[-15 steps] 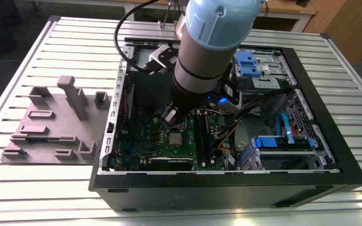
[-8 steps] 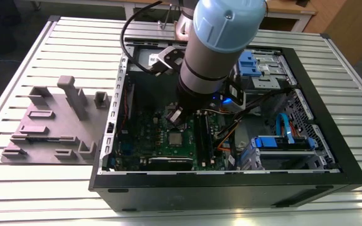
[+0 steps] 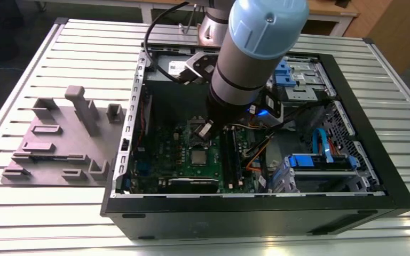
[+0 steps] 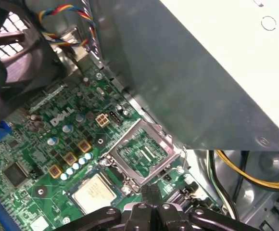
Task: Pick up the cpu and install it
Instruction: 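Close the cpu cover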
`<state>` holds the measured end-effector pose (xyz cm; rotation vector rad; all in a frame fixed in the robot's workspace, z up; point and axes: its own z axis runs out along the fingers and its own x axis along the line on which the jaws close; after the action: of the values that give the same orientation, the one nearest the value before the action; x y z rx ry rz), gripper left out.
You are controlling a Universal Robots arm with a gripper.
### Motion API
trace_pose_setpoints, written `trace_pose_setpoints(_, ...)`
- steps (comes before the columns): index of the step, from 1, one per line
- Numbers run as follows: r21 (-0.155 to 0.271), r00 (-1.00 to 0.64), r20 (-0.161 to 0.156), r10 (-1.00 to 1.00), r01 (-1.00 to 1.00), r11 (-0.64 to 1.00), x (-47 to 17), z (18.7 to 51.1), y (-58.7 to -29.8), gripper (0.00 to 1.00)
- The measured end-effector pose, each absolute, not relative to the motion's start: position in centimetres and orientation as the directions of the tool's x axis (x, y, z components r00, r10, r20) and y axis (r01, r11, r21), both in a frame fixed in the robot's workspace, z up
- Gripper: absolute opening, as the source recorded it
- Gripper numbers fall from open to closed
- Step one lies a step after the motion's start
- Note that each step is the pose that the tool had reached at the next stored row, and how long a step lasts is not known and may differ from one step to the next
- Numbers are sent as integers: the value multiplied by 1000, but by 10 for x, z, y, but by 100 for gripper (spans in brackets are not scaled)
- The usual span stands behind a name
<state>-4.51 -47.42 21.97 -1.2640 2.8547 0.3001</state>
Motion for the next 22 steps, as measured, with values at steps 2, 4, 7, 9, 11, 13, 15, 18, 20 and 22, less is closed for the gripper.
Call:
trace_pose_setpoints(2,172,-681,-82,-728,-729,663,-44,219,-474,11)
trace_pose_setpoints(4,172,-690,-82,-720,-721,671,-43,219,-473,11)
trace_pose_setpoints(7,173,-699,-83,-710,-712,681,-43,219,-473,11)
trace_pose_setpoints(9,175,-703,-84,-706,-708,684,-43,218,-473,11)
trace_pose_setpoints(11,187,-702,-97,-706,-710,679,-43,218,-473,11)
trace_pose_setpoints(13,205,-698,-116,-707,-713,671,-43,217,-473,11)
trace_pose_setpoints(15,210,-697,-122,-706,-713,668,-41,216,-472,11)
trace_pose_setpoints(18,210,-698,-121,-706,-713,669,-37,214,-468,11)
trace_pose_setpoints(20,210,-697,-121,-706,-713,668,-35,213,-465,11)
trace_pose_setpoints(22,210,-698,-121,-706,-713,669,-34,212,-461,11)
